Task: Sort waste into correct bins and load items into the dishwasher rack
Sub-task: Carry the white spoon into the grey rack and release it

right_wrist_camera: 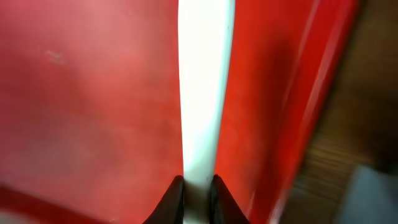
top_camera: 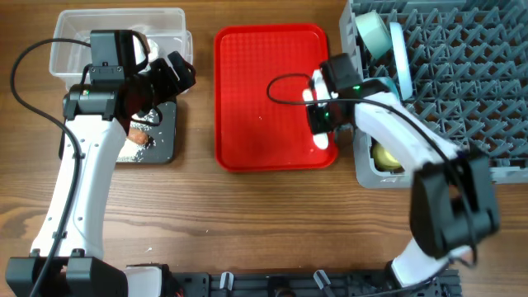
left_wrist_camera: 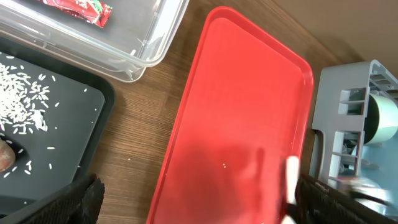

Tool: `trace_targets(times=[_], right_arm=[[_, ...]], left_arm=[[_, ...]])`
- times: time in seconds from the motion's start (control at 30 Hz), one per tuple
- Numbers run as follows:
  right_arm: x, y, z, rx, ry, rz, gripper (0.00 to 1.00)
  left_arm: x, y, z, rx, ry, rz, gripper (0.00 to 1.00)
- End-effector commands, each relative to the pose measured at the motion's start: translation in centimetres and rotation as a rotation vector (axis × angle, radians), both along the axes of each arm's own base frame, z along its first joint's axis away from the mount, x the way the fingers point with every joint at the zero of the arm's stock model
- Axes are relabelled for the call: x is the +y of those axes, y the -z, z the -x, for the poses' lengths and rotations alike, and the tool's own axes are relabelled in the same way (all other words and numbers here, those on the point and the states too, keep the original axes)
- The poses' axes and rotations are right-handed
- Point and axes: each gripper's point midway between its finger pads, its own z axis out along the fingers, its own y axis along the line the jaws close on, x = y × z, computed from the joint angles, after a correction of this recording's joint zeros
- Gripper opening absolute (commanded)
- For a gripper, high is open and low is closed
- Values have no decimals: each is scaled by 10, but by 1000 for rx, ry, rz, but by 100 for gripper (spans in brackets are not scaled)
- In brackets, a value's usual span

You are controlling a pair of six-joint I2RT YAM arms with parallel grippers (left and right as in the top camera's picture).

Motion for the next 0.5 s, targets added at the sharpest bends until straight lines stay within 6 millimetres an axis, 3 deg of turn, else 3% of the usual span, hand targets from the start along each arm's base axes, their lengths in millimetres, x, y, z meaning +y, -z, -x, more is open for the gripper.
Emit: trace_targets(times=[0.0, 0.13, 0.23, 0.37, 0.47], right_arm=[[4, -87, -14, -197, 11, -91, 4], [-16, -134, -8, -293, 78, -113, 4], [-52, -157, -5, -344, 216, -81, 4], [-115, -170, 0, -367, 469, -14, 4], [-160, -164, 7, -337, 687, 29, 4]], left_arm=[[-2, -3, -2, -13, 20, -8, 100], [-2, -3, -2, -13, 20, -8, 100], [-2, -3, -2, -13, 20, -8, 100], [-2, -3, -2, -13, 20, -8, 100], [-2, -3, -2, -13, 20, -8, 100]])
